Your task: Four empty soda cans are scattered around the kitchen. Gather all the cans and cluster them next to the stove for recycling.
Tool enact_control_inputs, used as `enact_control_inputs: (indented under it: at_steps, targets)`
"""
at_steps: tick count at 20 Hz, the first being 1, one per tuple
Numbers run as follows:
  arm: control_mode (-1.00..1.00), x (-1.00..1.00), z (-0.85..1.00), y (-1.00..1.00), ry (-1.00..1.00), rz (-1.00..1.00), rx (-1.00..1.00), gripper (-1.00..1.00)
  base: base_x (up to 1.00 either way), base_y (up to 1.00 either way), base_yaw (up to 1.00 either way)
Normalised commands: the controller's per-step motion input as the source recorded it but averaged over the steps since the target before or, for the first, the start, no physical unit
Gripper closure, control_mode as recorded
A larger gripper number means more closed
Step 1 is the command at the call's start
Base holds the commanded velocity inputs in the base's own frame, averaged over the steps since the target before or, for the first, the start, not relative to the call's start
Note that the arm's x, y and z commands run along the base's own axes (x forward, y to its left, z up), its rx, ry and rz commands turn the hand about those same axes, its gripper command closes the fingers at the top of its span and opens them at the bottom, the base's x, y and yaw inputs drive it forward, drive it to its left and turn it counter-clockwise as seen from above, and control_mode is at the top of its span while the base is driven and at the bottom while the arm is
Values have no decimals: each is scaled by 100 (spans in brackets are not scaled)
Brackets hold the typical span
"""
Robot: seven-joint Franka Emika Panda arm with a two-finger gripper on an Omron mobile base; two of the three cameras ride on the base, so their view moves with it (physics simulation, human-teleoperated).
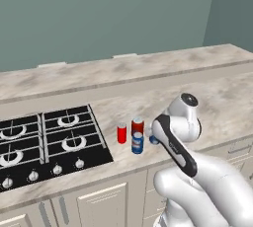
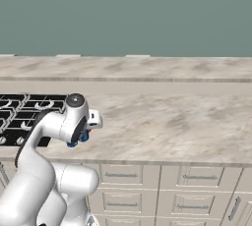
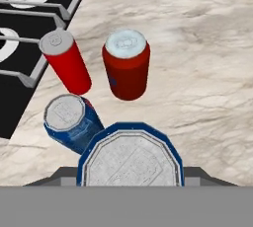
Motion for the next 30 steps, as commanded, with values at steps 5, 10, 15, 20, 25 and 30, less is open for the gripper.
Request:
enact_control_inputs:
  at_steps: [5,10,15,20,25,30]
  targets:
    - [-100,4,-20,0,12,0,0,100,0,0,0]
    - [-100,0,-18,0,3,0,0,100,0,0,0]
    - [-100,0,-17,0,1,0,0,100,0,0,0]
    - [-100,0,-13,1,0,0,0,100,0,0,0]
    - [-100,5,-11,3,0,-1,0,100,0,0,0]
    - [-100,8,-7,3,0,-4,0,100,0,0,0]
